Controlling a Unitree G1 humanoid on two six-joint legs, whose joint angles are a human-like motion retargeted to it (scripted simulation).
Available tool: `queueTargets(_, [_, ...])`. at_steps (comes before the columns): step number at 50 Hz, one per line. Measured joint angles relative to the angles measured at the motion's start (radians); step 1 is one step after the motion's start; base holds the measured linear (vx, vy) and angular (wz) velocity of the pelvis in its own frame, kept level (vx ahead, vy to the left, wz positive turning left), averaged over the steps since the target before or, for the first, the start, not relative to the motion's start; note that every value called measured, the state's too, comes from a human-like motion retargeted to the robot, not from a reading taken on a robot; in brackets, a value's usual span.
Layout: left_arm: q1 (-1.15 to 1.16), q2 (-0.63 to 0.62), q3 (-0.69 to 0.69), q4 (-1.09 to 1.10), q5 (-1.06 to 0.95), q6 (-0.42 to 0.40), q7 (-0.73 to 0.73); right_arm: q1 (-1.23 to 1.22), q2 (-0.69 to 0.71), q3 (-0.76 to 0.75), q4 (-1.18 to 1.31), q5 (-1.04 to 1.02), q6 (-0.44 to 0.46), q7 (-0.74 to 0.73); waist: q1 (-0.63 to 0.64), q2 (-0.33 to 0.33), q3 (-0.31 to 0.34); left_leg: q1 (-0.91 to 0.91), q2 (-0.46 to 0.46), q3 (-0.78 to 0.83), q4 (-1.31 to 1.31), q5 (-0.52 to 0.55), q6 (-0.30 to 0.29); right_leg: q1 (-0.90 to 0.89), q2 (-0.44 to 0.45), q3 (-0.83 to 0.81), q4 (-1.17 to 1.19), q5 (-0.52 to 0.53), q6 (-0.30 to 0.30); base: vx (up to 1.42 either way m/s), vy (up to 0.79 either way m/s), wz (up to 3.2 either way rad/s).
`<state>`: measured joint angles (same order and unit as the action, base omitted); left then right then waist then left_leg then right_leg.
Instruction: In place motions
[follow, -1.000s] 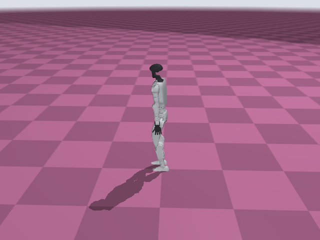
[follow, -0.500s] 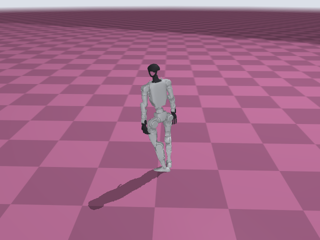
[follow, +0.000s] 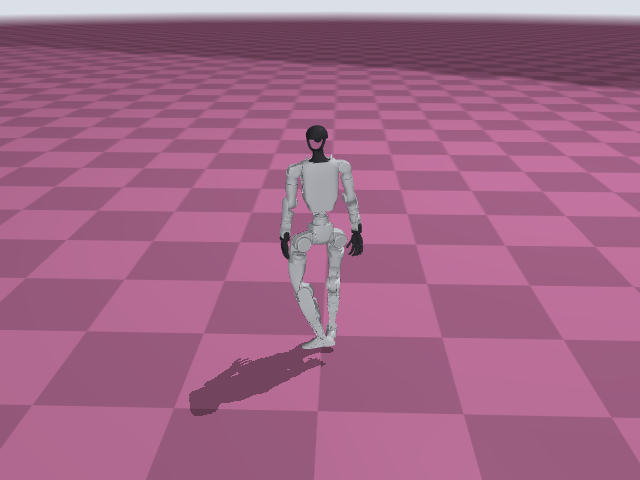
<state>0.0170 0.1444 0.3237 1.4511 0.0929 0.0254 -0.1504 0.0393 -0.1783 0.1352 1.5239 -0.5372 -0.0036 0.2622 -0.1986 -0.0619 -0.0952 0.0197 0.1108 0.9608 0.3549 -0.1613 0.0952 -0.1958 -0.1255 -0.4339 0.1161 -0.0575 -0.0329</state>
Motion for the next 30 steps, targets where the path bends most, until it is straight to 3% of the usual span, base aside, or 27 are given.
queueTargets(2, [0.008, -0.001, 0.008, 0.005, -0.005, 0.0, 0.002, -0.012, 0.004, 0.012, -0.006, -0.012, -0.001, 0.0, 0.017, -0.04, 0.003, -0.052, 0.013, -0.038, 0.129, -0.02, 0.056, -0.001, -0.034, 0.029, -0.003, 0.006, 0.0, -0.03, 0.1, -0.73])
queueTargets(5, [0.013, -0.009, 0.019, 0.024, -0.012, 0.0, 0.001, -0.029, 0.008, 0.027, -0.024, -0.02, -0.004, 0.004, 0.05, -0.045, 0.029, -0.177, -0.007, -0.28, 0.227, -0.037, 0.0, 0.017, -0.017, 0.05, -0.023, 0.021, -0.011, -0.07, 0.12, -0.86])
queueTargets(8, [0.02, -0.023, 0.013, 0.045, -0.012, 0.001, 0.002, -0.032, 0.008, 0.028, -0.054, -0.021, -0.015, 0.011, 0.087, -0.024, 0.05, -0.229, -0.097, -0.465, 0.122, -0.028, -0.038, 0.034, 0.014, 0.064, -0.039, 0.029, -0.015, -0.04, 0.12, -0.81])
queueTargets(12, [0.044, -0.04, 0.003, 0.061, -0.006, 0.001, 0.003, -0.027, 0.009, 0.033, -0.084, -0.024, -0.025, 0.019, 0.126, 0.036, 0.072, -0.199, -0.17, -0.647, -0.109, 0.071, -0.001, 0.077, 0.091, 0.072, -0.057, 0.028, -0.02, 0.05, 0.08, -0.73])
queueTargets(13, [0.05, -0.045, 0.005, 0.066, -0.004, 0.001, 0.001, -0.03, 0.008, 0.035, -0.085, -0.029, -0.024, 0.023, 0.118, 0.047, 0.065, -0.19, -0.182, -0.674, -0.106, 0.015, -0.01, 0.08, 0.097, 0.07, -0.059, 0.028, -0.019, 0.12, 0.04, -0.5])
queueTargets(15, [0.063, -0.051, 0.022, 0.078, -0.001, 0.002, -0.005, -0.03, 0.015, 0.047, -0.083, -0.034, -0.018, 0.022, 0.113, 0.069, 0.047, -0.188, -0.136, -0.597, -0.12, 0.02, -0.023, 0.076, 0.118, 0.086, -0.061, 0.029, -0.019, 0.07, 0.0, -0.44])
queueTargets(18, [0.049, -0.041, 0.018, 0.079, 0.002, 0.006, -0.005, -0.035, 0.032, 0.033, -0.076, 0.011, -0.019, 0.015, 0.058, 0.075, 0.067, -0.172, -0.135, -0.65, -0.132, 0.031, -0.044, 0.093, 0.12, 0.037, -0.062, 0.019, -0.023, -0.06, -0.04, 0.55])
queueTargets(25, [0.026, -0.032, -0.025, 0.036, 0.012, 0.007, 0.008, 0.006, 0.009, 0.031, -0.05, -0.008, -0.016, 0.028, 0.121, 0.062, 0.044, -0.152, -0.17, -0.666, -0.182, 0.041, -0.022, 0.109, 0.109, 0.03, -0.057, -0.004, -0.029, 0.05, -0.01, 0.19])
queueTargets(30, [0.011, -0.036, -0.032, 0.002, 0.002, -0.002, -0.001, -0.003, -0.009, 0.033, -0.037, -0.036, -0.004, 0.005, 0.113, 0.099, 0.035, -0.174, -0.157, -0.731, -0.196, 0.055, -0.043, 0.088, 0.113, 0.011, -0.002, -0.031, -0.015, -0.03, -0.01, 0.49])
